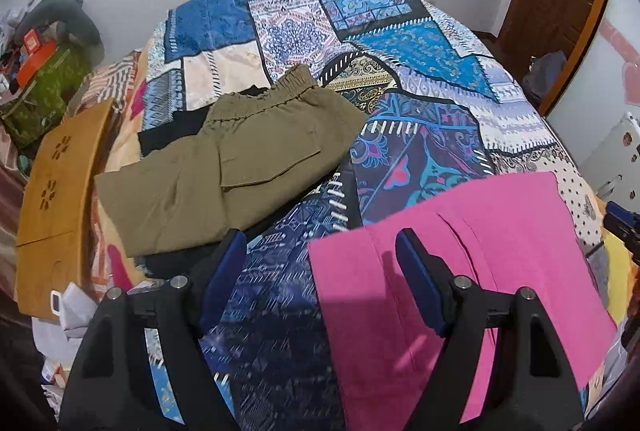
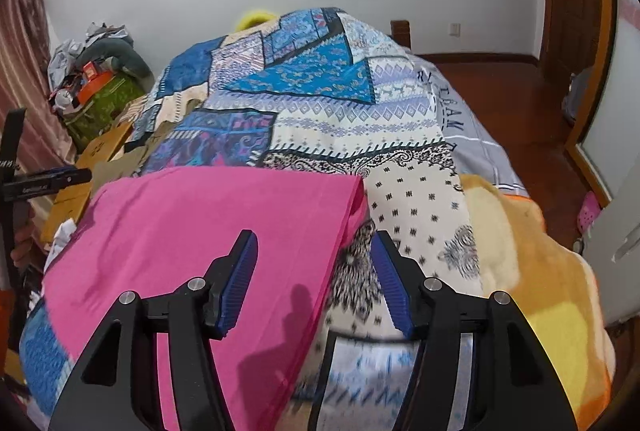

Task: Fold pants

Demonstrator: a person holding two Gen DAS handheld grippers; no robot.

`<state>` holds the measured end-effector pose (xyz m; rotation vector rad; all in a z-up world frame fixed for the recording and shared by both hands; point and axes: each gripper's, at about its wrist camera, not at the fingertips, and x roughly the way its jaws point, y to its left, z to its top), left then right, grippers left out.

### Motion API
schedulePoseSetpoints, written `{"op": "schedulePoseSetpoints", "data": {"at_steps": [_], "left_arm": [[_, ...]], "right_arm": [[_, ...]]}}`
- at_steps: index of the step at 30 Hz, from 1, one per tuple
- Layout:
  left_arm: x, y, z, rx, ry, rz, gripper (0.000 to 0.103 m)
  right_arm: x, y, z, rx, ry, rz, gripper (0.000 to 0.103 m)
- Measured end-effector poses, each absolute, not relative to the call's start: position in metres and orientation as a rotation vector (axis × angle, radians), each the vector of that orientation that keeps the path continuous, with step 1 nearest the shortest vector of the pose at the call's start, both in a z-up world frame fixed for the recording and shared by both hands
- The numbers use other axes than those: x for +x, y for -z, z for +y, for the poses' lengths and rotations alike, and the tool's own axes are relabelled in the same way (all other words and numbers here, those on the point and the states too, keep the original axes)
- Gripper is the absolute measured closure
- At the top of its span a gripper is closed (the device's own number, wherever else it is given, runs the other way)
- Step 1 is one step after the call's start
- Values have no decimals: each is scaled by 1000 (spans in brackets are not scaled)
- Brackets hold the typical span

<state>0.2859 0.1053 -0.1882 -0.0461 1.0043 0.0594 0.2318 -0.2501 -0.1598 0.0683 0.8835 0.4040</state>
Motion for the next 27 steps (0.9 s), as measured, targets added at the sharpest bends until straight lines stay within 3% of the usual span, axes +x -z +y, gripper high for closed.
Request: {"op": "schedulePoseSetpoints", "data": {"at_steps": [13,16,21,27], "left_arm": [[317,236,101,-45,-14,1126,25],[317,245,103,-61,10,1141,25],[309,246,103,-34,8,1096,24],[299,244,100,15,-35,1055,24]], "right_arm": [[308,222,-245,158,-393,1007,50],[311,229,-237,123,-429,1026,59],[316,233,-229,62,-458,1046,91],[316,242,-223,2,-436,1046,94]]}}
